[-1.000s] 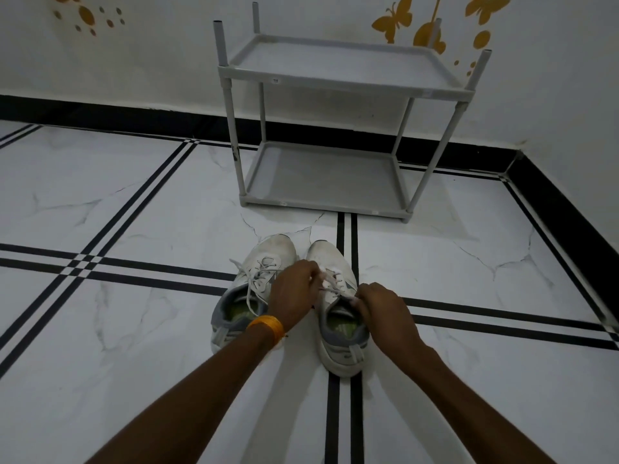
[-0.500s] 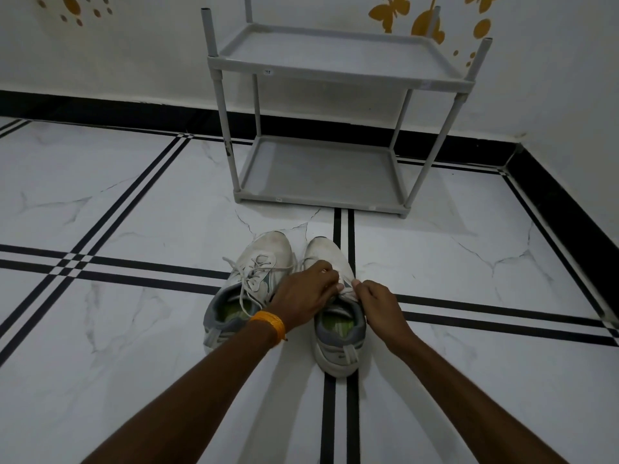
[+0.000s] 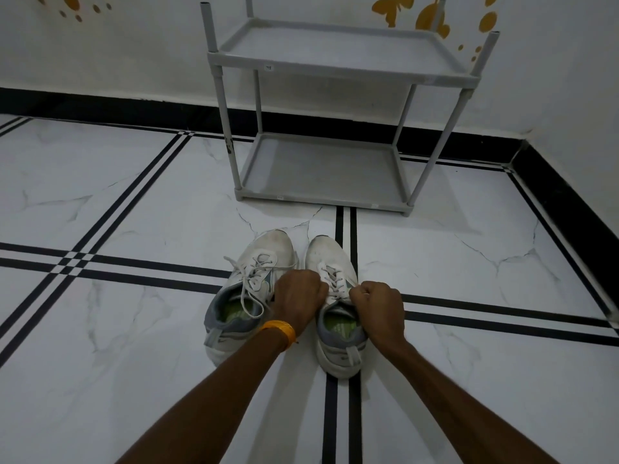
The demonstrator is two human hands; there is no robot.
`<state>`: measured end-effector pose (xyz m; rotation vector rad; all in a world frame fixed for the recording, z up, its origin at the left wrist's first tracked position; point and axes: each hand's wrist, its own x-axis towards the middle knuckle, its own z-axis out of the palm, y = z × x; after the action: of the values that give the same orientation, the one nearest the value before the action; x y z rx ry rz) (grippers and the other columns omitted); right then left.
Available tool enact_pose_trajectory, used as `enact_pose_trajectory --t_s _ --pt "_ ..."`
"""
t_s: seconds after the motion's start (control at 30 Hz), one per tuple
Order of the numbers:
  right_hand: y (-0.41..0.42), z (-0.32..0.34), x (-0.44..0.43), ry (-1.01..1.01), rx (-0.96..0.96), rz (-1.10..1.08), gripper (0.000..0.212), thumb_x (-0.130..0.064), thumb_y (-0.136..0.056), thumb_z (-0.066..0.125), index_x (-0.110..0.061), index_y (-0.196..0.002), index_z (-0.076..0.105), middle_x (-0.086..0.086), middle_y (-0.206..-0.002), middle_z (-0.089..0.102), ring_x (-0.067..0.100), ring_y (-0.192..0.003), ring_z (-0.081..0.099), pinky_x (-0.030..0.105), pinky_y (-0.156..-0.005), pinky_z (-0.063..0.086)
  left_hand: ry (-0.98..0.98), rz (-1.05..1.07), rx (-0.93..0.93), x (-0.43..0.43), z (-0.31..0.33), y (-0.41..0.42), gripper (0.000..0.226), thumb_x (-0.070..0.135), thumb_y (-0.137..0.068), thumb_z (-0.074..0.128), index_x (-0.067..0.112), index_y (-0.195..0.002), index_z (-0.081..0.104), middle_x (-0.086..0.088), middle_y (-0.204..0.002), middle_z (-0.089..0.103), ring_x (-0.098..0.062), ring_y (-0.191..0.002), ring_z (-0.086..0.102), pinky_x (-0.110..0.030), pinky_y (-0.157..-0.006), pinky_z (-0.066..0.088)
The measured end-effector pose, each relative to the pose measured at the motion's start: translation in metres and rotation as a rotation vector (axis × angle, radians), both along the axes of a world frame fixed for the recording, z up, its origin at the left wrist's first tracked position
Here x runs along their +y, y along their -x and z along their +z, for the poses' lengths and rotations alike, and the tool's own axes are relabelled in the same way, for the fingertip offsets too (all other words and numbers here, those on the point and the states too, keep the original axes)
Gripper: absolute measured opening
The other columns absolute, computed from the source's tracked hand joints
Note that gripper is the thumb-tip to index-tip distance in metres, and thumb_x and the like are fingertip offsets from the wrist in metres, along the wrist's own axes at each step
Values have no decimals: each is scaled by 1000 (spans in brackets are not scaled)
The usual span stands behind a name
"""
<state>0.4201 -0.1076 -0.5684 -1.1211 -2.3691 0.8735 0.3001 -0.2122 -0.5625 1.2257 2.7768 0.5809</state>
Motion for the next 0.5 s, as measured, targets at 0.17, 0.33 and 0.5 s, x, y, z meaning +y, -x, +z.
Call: enact_pose_trajectory --t_s 0.17,0.33,0.5 --pt "-8 0 5 -56 -9 79 50 -17 -88 58 -28 -45 34 -10 -41 35 6 -40 31 21 -43 24 89 -15 61 0 -1 -2 38 35 -93 47 8 -87 72 -13 -89 73 -29 -83 65 -34 -72 47" --pt "-8 0 0 -2 29 47 51 -15 -90 57 -27 -45 35 -10 -42 36 4 -41 32 15 -43 24 101 17 42 -2 -1 -4 37 34 -94 48 7 -87 72 -12 -88 73 -26 -81 64 -31 -68 44" --pt "-20 4 4 225 83 80 35 -35 -93 58 -16 -65 49 -3 -60 51 10 -55 46 27 -54 38 -105 -5 -16 -19 23 -3 33 45 -93 50 14 -90 59 -4 -94 56 -20 -72 53 -32 -61 43"
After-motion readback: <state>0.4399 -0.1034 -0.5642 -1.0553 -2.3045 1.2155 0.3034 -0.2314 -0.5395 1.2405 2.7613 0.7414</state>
